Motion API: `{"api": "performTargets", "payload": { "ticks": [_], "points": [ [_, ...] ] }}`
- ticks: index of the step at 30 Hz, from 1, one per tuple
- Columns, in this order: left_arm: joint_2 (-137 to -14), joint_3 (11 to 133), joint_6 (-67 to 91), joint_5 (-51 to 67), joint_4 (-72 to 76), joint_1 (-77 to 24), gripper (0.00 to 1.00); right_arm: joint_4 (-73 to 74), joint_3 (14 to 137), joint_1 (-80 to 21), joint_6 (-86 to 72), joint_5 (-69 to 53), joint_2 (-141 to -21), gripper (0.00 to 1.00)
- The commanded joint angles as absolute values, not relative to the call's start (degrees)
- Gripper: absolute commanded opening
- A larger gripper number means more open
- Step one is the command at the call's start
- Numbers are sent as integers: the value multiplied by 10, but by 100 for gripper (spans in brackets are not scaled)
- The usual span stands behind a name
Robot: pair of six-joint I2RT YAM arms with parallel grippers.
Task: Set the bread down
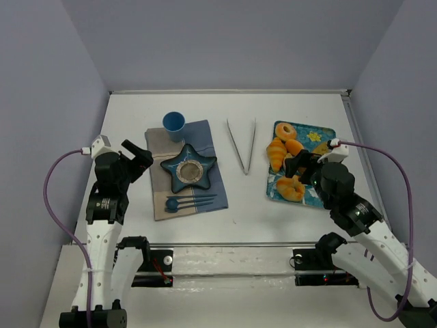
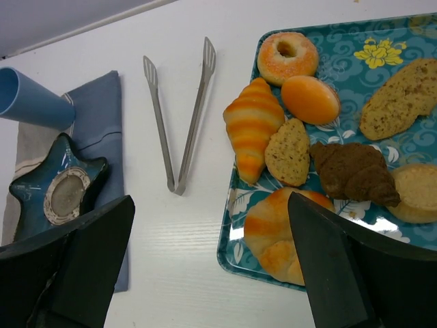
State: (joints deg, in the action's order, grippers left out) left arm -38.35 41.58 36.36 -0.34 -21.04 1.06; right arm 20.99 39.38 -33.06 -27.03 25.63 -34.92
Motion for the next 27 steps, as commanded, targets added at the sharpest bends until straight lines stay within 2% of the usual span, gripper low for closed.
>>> {"api": "performTargets", "payload": {
  "ticks": [1,6,10,13,14,18,22,27],
  "points": [
    [-366,428,377,-29,-191,8,99,185,405,-333,-267,251,-348,100],
    [-369,410,388,-12,-133,8,99,142,394,-333,-219,161,-366,100],
    [-399,402,396,-14,-103,8,99,142,443,-333,-193,89,-462,100],
    [-423,397,395,-3,-76,8,99,142,515,-333,-185,53,-595,100],
    [-431,401,393,-3,-72,8,99,143,553,-333,-184,50,-666,100],
    [-457,408,388,-8,-71,8,99,163,641,-338,-187,104,-827,100],
    [-460,401,389,-18,-58,8,99,209,736,-338,-189,147,-958,100],
    [-462,396,389,-21,-50,8,99,220,803,-338,-173,126,-1062,100]
  ]
}}
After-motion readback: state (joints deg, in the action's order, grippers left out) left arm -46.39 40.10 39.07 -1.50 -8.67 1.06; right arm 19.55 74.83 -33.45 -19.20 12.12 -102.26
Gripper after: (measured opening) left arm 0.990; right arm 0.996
